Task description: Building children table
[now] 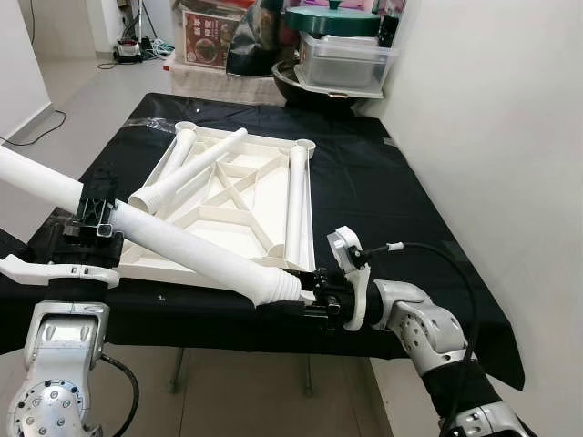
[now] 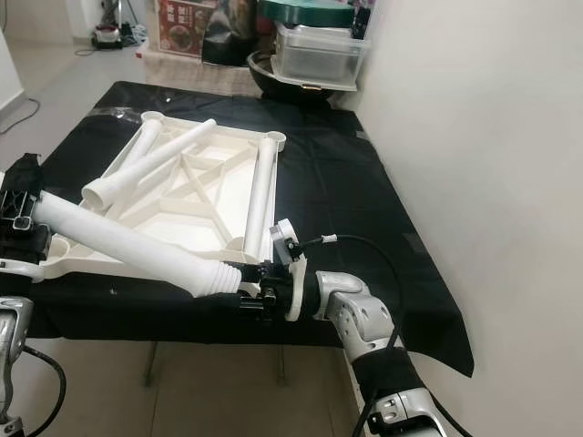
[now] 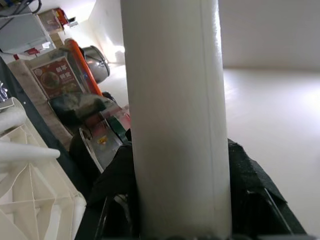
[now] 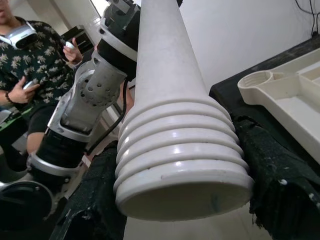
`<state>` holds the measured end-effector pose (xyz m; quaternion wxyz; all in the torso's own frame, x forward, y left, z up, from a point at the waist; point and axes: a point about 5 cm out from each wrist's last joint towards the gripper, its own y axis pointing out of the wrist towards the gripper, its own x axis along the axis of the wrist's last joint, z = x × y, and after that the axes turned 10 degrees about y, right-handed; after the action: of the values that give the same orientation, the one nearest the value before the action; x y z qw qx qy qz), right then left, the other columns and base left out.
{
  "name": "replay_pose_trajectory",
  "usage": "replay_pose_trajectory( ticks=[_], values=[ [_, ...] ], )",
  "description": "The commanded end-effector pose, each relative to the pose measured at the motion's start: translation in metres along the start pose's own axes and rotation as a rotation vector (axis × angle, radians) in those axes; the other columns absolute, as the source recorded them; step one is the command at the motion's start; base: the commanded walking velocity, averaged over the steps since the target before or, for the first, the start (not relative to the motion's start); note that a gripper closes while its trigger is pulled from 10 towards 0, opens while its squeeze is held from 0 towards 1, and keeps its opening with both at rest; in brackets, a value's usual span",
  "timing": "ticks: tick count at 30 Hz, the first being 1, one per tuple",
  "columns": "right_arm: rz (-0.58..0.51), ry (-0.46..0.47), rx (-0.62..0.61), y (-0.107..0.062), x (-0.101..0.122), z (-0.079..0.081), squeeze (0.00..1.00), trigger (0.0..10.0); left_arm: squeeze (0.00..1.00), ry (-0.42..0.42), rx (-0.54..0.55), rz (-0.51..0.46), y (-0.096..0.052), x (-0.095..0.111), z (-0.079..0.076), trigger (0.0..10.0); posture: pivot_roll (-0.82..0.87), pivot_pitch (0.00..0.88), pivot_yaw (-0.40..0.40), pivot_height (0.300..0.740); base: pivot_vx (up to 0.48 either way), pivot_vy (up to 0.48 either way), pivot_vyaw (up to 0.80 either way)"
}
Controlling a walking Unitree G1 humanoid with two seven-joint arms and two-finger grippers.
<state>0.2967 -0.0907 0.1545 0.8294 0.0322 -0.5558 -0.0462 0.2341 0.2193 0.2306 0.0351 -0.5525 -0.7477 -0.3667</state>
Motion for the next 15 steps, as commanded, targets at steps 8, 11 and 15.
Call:
replay_pose_trajectory(
  ticks=[8, 11, 15],
  values=[
    [-0.039, 0.003, -0.269, -0.004, 0.012, -0.027, 1.00, 10.0, 0.00, -0.001, -0.035, 0.038, 0.003, -0.009, -0.013, 0.0, 0.18, 0.000, -0.117, 0.740, 0.000, 0.000, 0.00],
    [-0.001, -0.009, -0.240, -0.019, 0.016, -0.024, 1.00, 10.0, 0.00, 0.066, -0.019, 0.054, 0.003, -0.006, -0.008, 0.0, 0.17, 0.000, -0.118, 0.740, 0.000, 0.000, 0.00],
    [0.125, -0.030, -0.199, -0.055, 0.021, -0.018, 1.00, 10.0, 0.00, 0.134, -0.037, 0.084, 0.003, -0.005, -0.008, 0.0, 0.17, 0.000, -0.117, 0.740, 0.000, 0.000, 0.00]
  ],
)
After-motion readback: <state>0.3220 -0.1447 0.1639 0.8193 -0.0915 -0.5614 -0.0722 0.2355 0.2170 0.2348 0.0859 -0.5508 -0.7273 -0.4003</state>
